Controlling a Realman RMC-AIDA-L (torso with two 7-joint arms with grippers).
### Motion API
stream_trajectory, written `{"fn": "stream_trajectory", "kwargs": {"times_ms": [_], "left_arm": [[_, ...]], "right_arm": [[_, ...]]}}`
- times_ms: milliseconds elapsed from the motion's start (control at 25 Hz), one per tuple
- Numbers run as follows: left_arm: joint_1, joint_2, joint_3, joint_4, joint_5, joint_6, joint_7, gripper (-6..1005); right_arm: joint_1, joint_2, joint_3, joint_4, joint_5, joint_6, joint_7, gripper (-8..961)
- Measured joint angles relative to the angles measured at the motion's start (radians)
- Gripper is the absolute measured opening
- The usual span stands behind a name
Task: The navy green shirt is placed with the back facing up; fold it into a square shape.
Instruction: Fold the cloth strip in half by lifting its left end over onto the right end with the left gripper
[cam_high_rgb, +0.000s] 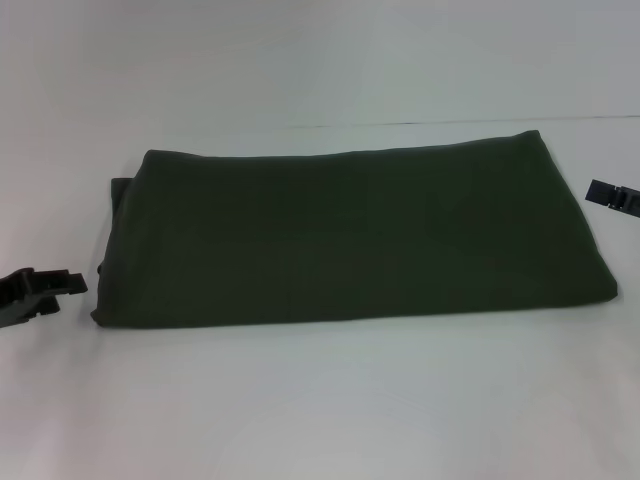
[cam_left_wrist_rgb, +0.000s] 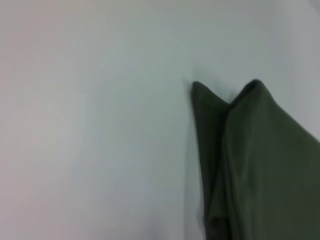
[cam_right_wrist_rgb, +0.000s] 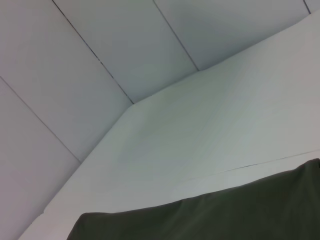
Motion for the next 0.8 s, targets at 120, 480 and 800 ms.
{"fn": "stream_trajectory", "kwargs": {"times_ms": [120, 480, 800], "left_arm": [[0.013, -0.001, -0.019, 0.031, -0.012, 0.081, -0.004, 502], [0.01, -0.001, -0.02, 0.023, -0.035, 0.269, -0.012, 741], [-0.017, 0.009, -0.015, -0.054, -0.034, 0.248, -0.04, 858]], "right_arm": [[0.002, 0.0, 0.0, 0.0, 0.0, 0.001, 0.004, 919], [0.005, 0.0, 0.0, 0.0, 0.0, -0.004, 0.01, 919], [0.005, 0.0, 0.0, 0.0, 0.0, -0.005, 0.011, 919]]}}
